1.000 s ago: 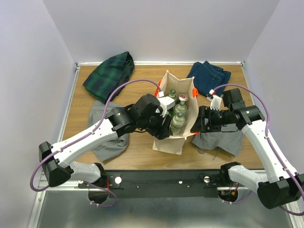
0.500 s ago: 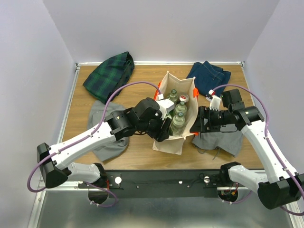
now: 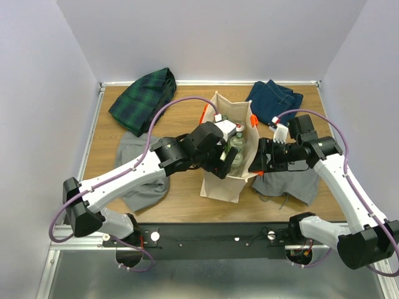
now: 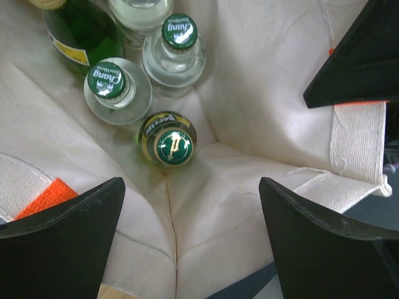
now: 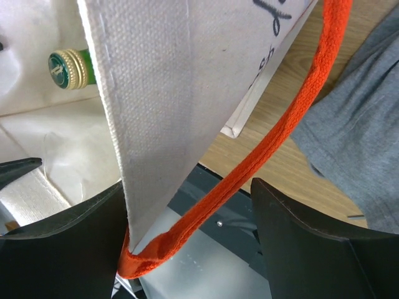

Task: Take the beverage out of the canvas bag
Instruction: Adjust the canvas bag at the center of the board, then take out the drink from the canvas bag.

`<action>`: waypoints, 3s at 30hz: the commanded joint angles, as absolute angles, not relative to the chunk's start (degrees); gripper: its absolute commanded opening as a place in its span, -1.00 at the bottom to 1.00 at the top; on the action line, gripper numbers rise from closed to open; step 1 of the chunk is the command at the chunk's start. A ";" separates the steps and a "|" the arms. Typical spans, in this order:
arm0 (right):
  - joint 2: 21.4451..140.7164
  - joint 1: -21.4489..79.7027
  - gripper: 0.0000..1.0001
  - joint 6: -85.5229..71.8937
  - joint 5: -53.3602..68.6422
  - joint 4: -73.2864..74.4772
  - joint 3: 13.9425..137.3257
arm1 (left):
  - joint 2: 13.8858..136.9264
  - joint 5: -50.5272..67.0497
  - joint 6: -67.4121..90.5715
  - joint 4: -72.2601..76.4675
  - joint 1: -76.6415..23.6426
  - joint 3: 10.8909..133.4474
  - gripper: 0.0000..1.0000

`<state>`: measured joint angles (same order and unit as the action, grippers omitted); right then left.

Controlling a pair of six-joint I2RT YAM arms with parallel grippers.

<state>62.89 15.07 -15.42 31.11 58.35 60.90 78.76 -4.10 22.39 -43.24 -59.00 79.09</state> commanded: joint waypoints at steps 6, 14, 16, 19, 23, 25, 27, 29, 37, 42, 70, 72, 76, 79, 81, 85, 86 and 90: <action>63.98 15.47 0.67 -15.12 26.98 56.08 63.19 | 80.33 -8.00 20.39 -46.58 -59.15 86.13 0.98; 64.42 15.56 0.66 -15.20 26.19 55.46 63.63 | 86.04 -6.34 20.13 -47.20 -59.24 87.01 0.98; 64.51 15.56 0.66 -15.29 25.93 55.28 63.81 | 87.27 -6.15 20.91 -47.20 -59.15 87.28 0.97; 64.69 15.47 0.66 -15.29 26.02 55.02 63.98 | 87.80 -6.24 21.97 -46.23 -59.24 86.66 0.96; 65.04 15.47 0.65 -15.03 25.66 55.02 64.16 | 88.42 -6.68 22.50 -46.76 -59.24 86.22 0.83; 64.86 15.56 0.65 -14.94 25.58 55.02 63.90 | 88.59 -6.94 23.02 -46.67 -59.24 85.26 0.75; 64.95 15.56 0.65 -15.03 25.40 54.84 63.81 | 88.77 -7.03 23.47 -46.23 -59.24 84.55 0.68; 65.04 15.64 0.65 -15.03 25.31 54.84 63.72 | 88.77 -7.29 23.90 -45.62 -59.24 83.59 0.60; 64.86 15.56 0.65 -15.12 24.87 54.93 63.72 | 88.59 -7.56 24.61 -44.39 -59.15 81.83 0.58; 65.04 15.56 0.65 -15.12 24.79 54.84 63.63 | 89.12 -7.47 24.34 -44.12 -59.15 81.83 0.51; 66.18 15.56 0.64 -14.77 23.12 54.76 63.63 | 89.48 -5.98 23.29 -44.56 -59.15 83.85 -0.62; 66.09 15.56 0.64 -14.85 23.03 54.76 63.72 | 89.39 -5.98 23.20 -44.65 -59.24 83.85 -0.42; 65.92 15.47 0.64 -15.03 23.03 54.23 63.46 | 88.95 -5.89 22.94 -44.74 -59.15 84.02 -0.35; 66.00 15.56 0.65 -15.03 23.03 54.14 63.37 | 88.95 -5.89 23.03 -44.65 -59.24 84.11 -0.18; 65.83 15.47 0.65 -14.94 22.94 54.23 63.46 | 88.95 -5.80 23.11 -44.65 -59.24 84.02 -0.19; 65.83 15.56 0.66 -14.77 23.03 54.14 63.46 | 89.38 -5.71 23.03 -44.74 -59.24 84.29 0.05; 65.83 15.56 0.66 -14.68 23.03 54.23 63.54 | 89.38 -5.71 23.03 -44.82 -59.15 84.46 0.06; 65.66 15.56 0.67 -14.68 23.03 54.14 63.81 | 89.47 -5.71 23.12 -44.91 -59.15 84.73 0.09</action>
